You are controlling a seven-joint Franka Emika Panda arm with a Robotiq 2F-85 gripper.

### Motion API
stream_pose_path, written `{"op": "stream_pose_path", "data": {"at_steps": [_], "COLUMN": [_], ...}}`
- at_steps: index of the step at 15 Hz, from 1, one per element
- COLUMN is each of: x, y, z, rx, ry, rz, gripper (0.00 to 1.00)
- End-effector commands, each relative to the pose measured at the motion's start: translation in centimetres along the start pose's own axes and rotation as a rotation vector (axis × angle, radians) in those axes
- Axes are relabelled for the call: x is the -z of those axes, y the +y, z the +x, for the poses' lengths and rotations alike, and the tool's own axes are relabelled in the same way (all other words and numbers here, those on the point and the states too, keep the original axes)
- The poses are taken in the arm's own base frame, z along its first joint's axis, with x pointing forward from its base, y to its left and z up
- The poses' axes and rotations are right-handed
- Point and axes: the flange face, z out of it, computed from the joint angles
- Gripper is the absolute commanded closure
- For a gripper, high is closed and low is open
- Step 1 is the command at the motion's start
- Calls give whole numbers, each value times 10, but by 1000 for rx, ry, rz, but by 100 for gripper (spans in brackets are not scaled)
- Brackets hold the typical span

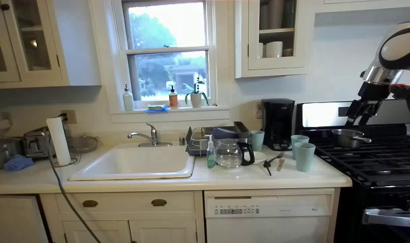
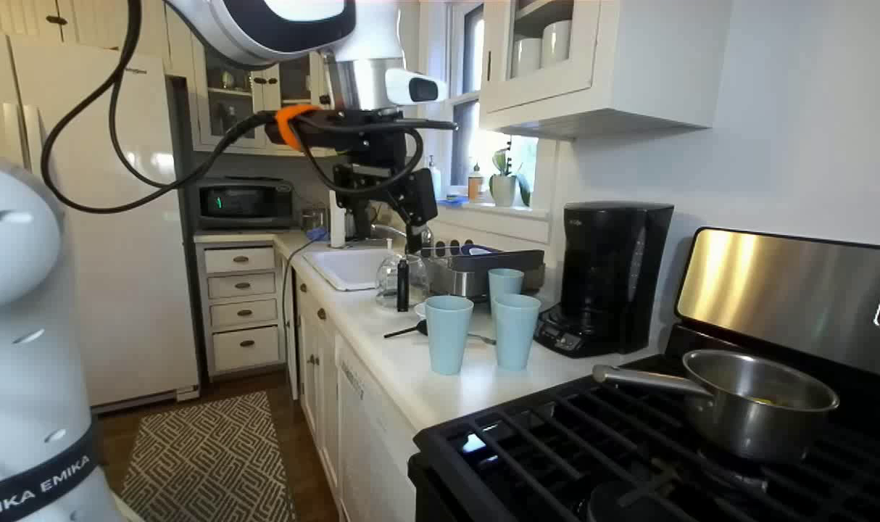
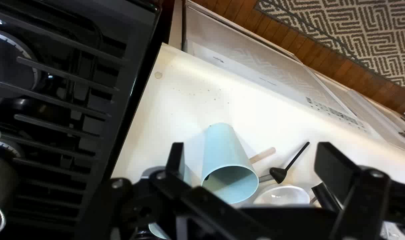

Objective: Put the cup on the stove

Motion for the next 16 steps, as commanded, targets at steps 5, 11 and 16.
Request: {"op": "stream_pose_path", "data": {"at_steps": [5,11,16], "x": [1,1,-10], "y": [0,0,-18], "z": [0,0,34], "rx": [0,0,-25], "ry": [-1,-1,1], "rz": [0,0,-32], "gripper": [0,0,0]}}
